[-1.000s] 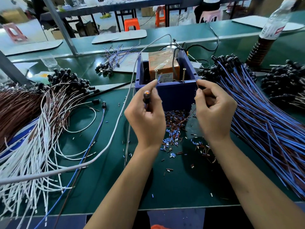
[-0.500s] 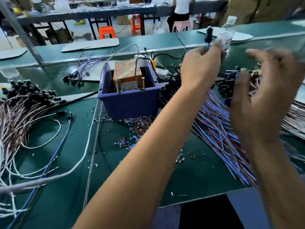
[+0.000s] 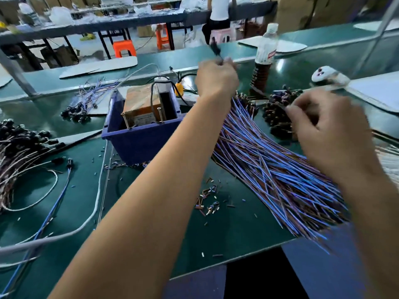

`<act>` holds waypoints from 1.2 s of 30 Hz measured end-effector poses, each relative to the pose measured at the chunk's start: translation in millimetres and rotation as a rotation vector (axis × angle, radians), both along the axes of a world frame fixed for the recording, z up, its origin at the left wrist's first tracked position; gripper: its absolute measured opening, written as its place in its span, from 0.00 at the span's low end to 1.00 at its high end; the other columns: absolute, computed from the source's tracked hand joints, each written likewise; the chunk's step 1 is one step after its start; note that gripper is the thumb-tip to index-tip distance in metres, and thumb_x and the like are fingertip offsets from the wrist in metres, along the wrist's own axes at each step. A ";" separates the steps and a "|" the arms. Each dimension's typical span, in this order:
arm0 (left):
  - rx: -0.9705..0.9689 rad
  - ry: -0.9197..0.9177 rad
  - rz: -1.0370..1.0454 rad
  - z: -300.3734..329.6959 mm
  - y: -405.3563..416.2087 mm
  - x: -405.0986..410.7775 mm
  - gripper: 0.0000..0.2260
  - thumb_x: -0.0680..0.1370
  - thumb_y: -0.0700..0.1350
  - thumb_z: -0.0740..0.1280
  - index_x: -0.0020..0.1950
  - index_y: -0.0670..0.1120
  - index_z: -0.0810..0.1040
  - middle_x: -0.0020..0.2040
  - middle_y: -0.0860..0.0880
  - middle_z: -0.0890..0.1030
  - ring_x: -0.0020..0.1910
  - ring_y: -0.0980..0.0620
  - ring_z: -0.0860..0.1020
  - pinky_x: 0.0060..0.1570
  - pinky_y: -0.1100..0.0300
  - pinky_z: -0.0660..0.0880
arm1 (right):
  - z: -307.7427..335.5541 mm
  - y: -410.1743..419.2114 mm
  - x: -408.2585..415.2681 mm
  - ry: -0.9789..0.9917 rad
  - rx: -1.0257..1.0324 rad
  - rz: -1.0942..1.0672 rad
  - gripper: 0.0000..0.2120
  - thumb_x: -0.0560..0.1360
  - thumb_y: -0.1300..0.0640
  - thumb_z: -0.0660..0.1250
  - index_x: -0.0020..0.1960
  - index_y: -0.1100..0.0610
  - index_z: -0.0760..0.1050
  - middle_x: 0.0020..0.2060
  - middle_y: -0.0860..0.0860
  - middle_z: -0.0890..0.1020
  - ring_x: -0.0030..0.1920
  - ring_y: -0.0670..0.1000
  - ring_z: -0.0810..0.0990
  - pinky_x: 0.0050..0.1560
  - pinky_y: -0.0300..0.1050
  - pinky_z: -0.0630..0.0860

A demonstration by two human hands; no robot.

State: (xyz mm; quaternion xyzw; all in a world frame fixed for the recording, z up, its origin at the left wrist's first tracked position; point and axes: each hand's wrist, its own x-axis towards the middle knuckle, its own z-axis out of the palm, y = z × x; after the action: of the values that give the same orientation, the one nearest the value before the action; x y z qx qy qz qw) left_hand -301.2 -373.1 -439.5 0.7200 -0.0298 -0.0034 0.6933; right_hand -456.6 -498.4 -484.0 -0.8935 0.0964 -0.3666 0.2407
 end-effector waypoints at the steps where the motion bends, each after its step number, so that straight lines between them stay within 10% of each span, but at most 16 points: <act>1: 0.040 0.048 -0.007 -9.0 -0.9 4.4 0.10 0.84 0.44 0.66 0.51 0.38 0.83 0.49 0.40 0.84 0.44 0.44 0.82 0.55 0.51 0.81 | -7.3 -0.6 1.5 0.065 -0.026 -0.024 0.08 0.80 0.48 0.69 0.47 0.53 0.80 0.35 0.48 0.82 0.39 0.56 0.83 0.42 0.48 0.77; 6: 0.135 0.202 -0.032 -47.5 0.3 6.0 0.06 0.77 0.30 0.64 0.41 0.37 0.77 0.42 0.36 0.81 0.40 0.41 0.78 0.43 0.50 0.77 | -45.5 3.0 10.3 0.350 -0.025 -0.112 0.09 0.77 0.49 0.76 0.42 0.53 0.83 0.35 0.51 0.83 0.38 0.56 0.80 0.41 0.44 0.71; 10: 0.315 0.018 -0.044 -56.4 10.2 -10.6 0.10 0.79 0.38 0.66 0.38 0.39 0.79 0.37 0.33 0.82 0.35 0.34 0.81 0.47 0.40 0.84 | -52.2 5.3 13.0 0.326 0.000 -0.115 0.08 0.75 0.52 0.79 0.41 0.52 0.82 0.35 0.50 0.82 0.37 0.54 0.80 0.41 0.45 0.74; 20: 0.869 0.178 -0.676 -64.8 154.5 -56.8 0.14 0.85 0.46 0.63 0.44 0.41 0.81 0.30 0.49 0.80 0.23 0.52 0.76 0.23 0.65 0.70 | -47.1 120.3 24.2 0.181 0.042 0.238 0.06 0.76 0.54 0.75 0.42 0.52 0.80 0.34 0.48 0.83 0.37 0.54 0.81 0.42 0.51 0.79; 25: 1.157 0.204 -0.271 -61.2 243.1 -57.4 0.12 0.75 0.39 0.64 0.32 0.40 0.81 0.27 0.44 0.81 0.24 0.48 0.76 0.25 0.65 0.70 | -55.2 218.5 42.8 0.392 -0.061 0.534 0.07 0.75 0.54 0.71 0.40 0.52 0.76 0.38 0.54 0.83 0.41 0.61 0.81 0.39 0.52 0.77; 30: 1.256 0.181 0.180 -63.1 310.9 -52.5 0.09 0.73 0.45 0.66 0.47 0.42 0.83 0.44 0.40 0.85 0.47 0.38 0.84 0.52 0.50 0.82 | -55.3 315.1 68.2 0.478 -0.167 0.701 0.09 0.75 0.59 0.63 0.36 0.57 0.71 0.35 0.56 0.78 0.43 0.65 0.82 0.40 0.50 0.76; 36: 1.340 0.140 0.358 -52.2 359.4 -42.3 0.11 0.75 0.42 0.67 0.55 0.44 0.84 0.54 0.39 0.84 0.55 0.37 0.80 0.50 0.52 0.74 | -61.1 390.4 100.2 0.518 0.084 0.666 0.17 0.75 0.63 0.65 0.31 0.54 0.61 0.29 0.51 0.66 0.35 0.63 0.70 0.37 0.48 0.68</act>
State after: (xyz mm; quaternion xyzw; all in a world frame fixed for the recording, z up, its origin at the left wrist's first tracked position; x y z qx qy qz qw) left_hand -343.5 -13.6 -491.7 0.9846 0.1429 0.0468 0.0897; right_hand -356.4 -108.0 -545.1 -0.9279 -0.1254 -0.0277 0.3501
